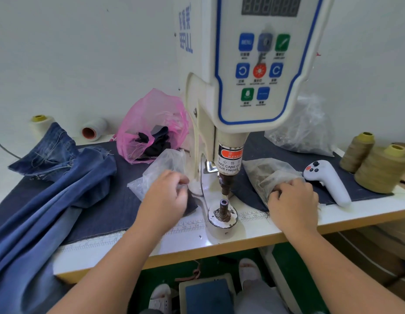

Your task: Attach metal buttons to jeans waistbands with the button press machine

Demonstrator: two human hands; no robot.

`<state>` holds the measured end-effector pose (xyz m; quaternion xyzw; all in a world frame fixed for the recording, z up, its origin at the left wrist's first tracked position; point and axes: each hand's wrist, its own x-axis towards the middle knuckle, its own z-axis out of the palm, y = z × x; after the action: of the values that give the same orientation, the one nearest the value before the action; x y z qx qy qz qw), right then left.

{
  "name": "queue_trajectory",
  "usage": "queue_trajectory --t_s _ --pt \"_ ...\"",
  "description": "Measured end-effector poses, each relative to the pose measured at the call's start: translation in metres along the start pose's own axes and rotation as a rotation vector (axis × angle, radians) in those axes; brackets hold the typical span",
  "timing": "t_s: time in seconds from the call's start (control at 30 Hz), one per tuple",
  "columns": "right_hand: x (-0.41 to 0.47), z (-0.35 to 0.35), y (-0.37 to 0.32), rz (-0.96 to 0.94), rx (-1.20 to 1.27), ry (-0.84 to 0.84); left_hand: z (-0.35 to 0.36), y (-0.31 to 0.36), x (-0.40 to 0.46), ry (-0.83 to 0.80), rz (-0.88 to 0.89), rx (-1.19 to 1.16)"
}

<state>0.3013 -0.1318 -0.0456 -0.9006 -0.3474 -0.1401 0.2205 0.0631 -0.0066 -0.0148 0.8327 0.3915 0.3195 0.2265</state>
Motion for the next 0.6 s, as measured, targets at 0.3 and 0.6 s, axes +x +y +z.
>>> queue_trajectory --t_s 0.3,0.6 --pt "0.003 0.003 -0.001 0.029 0.001 -0.01 0.002 -0.053 0.014 0.132 -0.181 0.445" --pt "0.021 -0.014 -0.006 0.095 -0.036 -0.275 0.004 -0.055 0.015 0.106 -0.178 0.46"
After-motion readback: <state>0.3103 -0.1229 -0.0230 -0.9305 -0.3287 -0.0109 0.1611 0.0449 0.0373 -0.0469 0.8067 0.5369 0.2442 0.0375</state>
